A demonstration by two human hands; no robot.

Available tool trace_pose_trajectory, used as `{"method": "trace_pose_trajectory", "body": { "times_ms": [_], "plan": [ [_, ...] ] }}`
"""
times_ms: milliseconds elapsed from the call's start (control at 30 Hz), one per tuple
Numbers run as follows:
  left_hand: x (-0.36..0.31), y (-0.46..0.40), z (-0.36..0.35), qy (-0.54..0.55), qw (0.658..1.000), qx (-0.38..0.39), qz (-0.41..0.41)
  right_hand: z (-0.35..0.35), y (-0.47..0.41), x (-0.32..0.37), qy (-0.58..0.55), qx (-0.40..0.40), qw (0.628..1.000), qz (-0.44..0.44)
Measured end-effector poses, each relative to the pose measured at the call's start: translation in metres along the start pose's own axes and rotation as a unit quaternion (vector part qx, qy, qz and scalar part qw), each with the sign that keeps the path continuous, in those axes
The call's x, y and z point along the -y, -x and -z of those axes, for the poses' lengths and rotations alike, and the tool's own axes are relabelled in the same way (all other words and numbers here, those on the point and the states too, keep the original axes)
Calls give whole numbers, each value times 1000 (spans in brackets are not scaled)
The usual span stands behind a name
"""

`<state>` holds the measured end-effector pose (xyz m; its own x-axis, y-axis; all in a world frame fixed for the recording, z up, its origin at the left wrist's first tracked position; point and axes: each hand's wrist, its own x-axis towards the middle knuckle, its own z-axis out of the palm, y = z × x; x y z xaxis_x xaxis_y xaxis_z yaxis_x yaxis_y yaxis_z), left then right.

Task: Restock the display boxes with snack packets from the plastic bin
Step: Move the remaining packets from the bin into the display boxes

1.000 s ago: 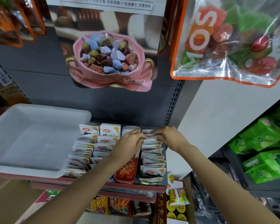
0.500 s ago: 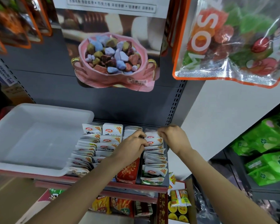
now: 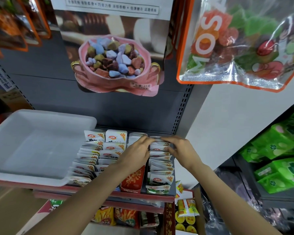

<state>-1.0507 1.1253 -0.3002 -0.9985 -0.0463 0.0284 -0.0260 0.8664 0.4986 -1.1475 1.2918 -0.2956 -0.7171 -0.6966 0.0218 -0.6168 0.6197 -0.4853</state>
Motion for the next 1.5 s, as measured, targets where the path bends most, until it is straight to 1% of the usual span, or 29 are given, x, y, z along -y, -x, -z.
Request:
{"method": "trace_pose_trajectory", "body": {
  "times_ms": [133,233,300,367,500,600,700,800,900,967,1033,1133,1267,1333,1500],
  "plan": [
    [-1,2,2,-24,999,21,-15,0,-2,-2,24,0,1000,4],
    [-2,2,3,-43,998,27,-29,0,-7,-1,96,30,995,19],
    [-1,2,3,-32,999,22,-26,1,-11,0,122,54,990,35],
    [1,2,2,-15,999,19,-24,5,-14,1,110,62,992,15],
    [2,2,1,-2,999,19,-27,9,-15,-1,45,42,998,-11],
    [3,1,0,14,1000,6,-21,4,-13,-3,38,40,998,-4],
    [1,-5,1,32,999,-17,-4,2,-15,-9,38,7,999,-20],
    [-8,-13,9,34,999,33,7,2,-23,-12,23,4,999,-42],
    [-10,-15,13,28,996,85,-12,0,-27,-10,33,2,999,-42],
    [-7,-12,12,16,994,103,-22,-1,-22,-8,18,-22,999,-29],
    [-2,-9,11,2,994,103,-28,-2,-14,-8,-16,-37,999,-16],
    [1,-6,10,-19,995,85,-39,-2,-4,-12,-72,-10,997,2],
    [-3,-7,9,-39,997,55,-38,3,1,-17,-93,44,995,2],
    [-6,-13,8,-48,997,50,-24,4,3,-17,-102,49,994,1],
    [-14,-32,7,-102,992,74,24,3,-1,-12,-115,44,992,-26]
  ]
}}
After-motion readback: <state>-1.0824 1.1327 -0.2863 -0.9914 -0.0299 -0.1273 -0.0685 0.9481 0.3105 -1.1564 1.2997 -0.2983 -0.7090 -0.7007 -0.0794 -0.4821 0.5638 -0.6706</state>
